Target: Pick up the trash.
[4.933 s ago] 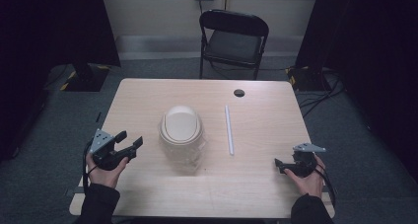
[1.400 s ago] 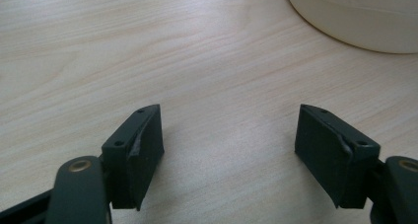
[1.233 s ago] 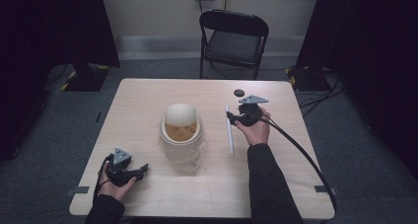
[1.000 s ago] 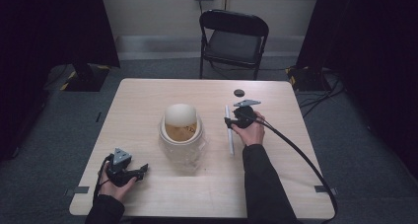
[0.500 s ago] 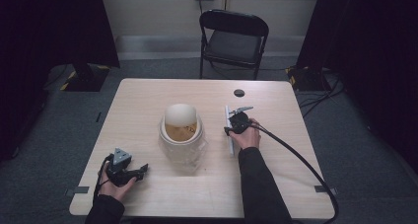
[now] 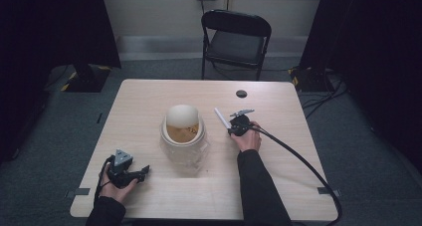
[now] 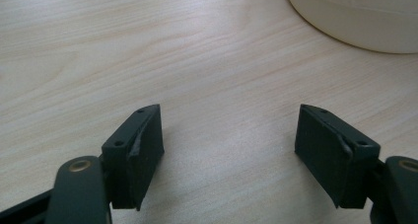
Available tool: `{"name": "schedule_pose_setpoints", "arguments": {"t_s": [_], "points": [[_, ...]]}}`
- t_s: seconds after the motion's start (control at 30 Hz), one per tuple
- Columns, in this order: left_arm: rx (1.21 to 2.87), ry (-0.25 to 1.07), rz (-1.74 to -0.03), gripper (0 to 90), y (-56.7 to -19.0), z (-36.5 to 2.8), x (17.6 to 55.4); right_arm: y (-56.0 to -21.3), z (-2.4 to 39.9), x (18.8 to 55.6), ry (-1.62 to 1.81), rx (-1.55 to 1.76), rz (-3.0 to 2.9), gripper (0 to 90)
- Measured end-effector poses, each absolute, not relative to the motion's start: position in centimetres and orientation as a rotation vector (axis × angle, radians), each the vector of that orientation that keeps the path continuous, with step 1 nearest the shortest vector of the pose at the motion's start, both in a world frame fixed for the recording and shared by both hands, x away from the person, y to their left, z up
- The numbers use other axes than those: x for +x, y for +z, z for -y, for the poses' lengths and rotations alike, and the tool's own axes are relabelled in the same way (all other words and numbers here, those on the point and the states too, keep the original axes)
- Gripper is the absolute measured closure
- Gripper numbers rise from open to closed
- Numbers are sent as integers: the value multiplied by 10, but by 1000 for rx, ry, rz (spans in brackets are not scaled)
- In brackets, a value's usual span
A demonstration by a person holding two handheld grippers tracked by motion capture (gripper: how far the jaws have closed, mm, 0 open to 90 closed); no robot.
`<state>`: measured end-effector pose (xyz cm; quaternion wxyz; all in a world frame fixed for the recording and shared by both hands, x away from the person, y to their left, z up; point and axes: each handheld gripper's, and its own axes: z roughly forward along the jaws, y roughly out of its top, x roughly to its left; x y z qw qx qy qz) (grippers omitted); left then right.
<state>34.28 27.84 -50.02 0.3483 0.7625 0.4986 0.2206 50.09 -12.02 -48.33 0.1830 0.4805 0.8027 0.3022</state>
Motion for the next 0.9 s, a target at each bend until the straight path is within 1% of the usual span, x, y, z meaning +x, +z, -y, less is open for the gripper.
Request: {"name": "schedule_pose_setpoints", "arguments": {"t_s": [0.1,0.23,0.3,0.77,0.83,0.9], "points": [[1964,568,-1297,261,-501,-277,343,-480,122,499,876,1333,-2256,805],[1986,564,-1304,169,-501,-277,344,-470,131,493,940,1322,-2221,805],[1992,565,-1302,159,-501,-277,344,-464,136,489,976,1308,-2200,804],[1990,566,-1301,164,-501,-277,344,-409,191,438,1334,1228,-1979,805],[1977,570,-1305,189,-500,-278,343,-404,198,429,1386,1211,-1946,805],[1976,572,-1292,241,-500,-278,343,-399,204,421,1429,1191,-1923,804]]}}
